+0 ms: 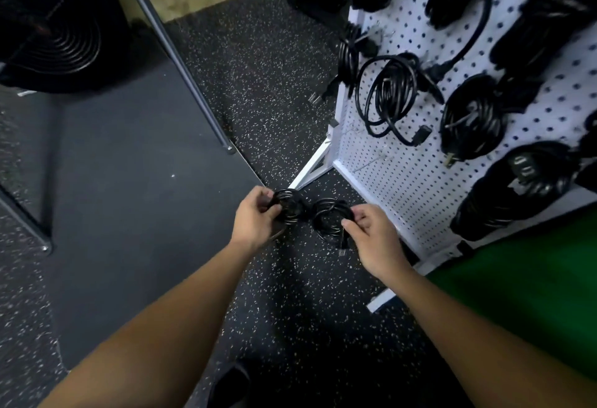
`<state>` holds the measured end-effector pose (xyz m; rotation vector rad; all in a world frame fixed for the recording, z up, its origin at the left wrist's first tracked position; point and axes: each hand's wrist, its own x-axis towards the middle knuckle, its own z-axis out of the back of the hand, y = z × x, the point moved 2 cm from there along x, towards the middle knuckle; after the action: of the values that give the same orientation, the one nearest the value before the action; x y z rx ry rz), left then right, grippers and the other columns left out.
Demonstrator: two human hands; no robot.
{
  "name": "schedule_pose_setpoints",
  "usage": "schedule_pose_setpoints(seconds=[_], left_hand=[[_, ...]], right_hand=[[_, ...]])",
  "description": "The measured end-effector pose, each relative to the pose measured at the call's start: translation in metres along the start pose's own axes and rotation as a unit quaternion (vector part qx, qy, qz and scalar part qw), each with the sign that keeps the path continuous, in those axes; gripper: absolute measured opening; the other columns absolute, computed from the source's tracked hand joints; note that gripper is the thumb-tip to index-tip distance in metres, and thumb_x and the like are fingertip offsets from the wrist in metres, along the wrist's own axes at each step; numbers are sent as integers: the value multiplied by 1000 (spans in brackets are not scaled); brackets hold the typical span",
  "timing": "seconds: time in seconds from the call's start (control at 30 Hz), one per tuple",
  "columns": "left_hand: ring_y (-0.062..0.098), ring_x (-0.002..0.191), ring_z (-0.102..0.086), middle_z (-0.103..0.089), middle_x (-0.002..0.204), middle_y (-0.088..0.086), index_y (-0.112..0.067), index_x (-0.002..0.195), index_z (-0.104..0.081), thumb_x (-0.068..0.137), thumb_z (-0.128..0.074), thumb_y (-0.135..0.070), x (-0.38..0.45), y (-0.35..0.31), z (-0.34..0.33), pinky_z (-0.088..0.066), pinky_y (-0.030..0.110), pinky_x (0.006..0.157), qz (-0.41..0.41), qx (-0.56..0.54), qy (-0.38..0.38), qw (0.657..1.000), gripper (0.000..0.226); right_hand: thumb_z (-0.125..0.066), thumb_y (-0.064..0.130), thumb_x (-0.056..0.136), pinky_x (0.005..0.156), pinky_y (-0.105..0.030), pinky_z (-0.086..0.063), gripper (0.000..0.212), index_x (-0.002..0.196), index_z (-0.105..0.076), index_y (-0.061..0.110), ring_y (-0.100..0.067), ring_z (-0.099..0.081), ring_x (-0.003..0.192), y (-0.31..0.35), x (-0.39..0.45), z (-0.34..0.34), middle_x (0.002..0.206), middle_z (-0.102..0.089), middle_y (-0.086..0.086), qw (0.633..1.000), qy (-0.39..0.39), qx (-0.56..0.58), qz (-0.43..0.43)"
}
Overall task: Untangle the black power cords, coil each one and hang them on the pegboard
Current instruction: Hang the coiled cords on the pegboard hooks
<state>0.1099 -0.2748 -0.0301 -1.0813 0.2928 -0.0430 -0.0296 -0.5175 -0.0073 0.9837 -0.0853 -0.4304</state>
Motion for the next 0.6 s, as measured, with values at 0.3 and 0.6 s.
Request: schedule_pose_setpoints(seconds=[0.3, 0.6], left_hand=[[7, 83, -70, -80, 97, -3, -6, 116, -76, 97, -77, 3, 37, -87, -1, -56, 20, 78, -105, -77, 15, 991, 21], [14, 92, -78, -84, 105, 4, -11, 112, -81, 101, -73, 2, 87, -115, -31, -60, 24, 85, -102, -91, 77, 988, 19]], right_hand=[[-68, 34, 108, 86, -25, -60, 14, 118, -61, 28, -11, -67, 99, 36, -9, 32, 113, -65, 3, 991, -118, 60, 18], [-65, 49, 105, 84, -26, -60, 19, 117, -61, 35, -8, -69, 100, 31, 16, 31, 116, -66, 7, 988, -142, 62, -19]])
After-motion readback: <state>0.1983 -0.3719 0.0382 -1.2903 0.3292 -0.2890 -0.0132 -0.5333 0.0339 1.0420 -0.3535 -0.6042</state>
